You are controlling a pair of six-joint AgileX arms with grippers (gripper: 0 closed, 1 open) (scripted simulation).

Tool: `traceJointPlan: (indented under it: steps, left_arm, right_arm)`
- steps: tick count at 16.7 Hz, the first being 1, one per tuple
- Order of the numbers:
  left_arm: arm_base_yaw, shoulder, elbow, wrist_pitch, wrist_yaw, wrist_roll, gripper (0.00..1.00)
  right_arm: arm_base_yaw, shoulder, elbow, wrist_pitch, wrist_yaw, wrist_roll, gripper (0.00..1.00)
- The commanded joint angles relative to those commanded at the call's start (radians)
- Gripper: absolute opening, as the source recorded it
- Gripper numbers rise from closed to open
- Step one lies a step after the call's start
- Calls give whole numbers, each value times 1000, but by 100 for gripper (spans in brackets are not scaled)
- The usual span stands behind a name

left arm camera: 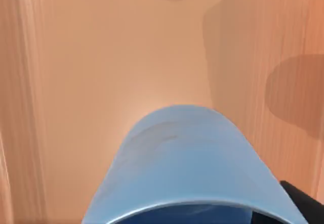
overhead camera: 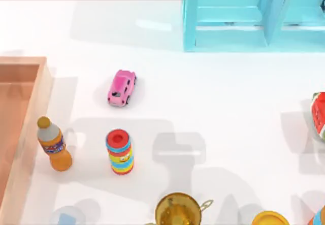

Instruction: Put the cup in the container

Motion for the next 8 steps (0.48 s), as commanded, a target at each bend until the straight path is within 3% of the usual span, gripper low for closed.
traceJointPlan:
  steps: [8]
  left_arm:
    - [23,24,-195,225,6,22,0]
  right_arm:
    - [0,0,0,0,0,0,100]
